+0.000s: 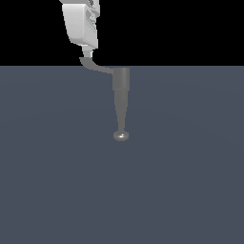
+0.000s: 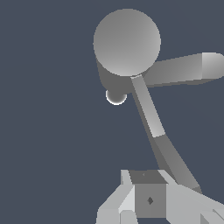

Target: Turn on the faucet by rotating a designated handle.

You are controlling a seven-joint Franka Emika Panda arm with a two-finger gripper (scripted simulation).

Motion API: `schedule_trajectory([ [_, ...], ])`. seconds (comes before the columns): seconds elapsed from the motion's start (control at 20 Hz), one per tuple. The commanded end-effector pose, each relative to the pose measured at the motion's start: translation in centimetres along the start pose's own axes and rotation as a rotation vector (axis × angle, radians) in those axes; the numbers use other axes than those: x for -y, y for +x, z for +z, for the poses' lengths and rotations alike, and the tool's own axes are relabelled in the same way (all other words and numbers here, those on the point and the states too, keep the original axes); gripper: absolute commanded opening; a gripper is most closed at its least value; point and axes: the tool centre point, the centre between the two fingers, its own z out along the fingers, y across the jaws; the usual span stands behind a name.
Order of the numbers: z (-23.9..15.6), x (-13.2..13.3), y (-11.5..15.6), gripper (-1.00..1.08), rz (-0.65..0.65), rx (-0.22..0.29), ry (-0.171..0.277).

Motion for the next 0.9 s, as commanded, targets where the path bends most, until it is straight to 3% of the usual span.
schedule_trajectory([
  [0.0,0.2,-1.1,-0.1,-1.00,-0.003,-0.001,-0.009],
  [0.45,0.2,-3.5,-0.1,-1.00,-0.003,-0.001,-0.009],
  [0.85,0.0,-4.7,1.8,-1.00,-0.001,0.000,-0.002],
])
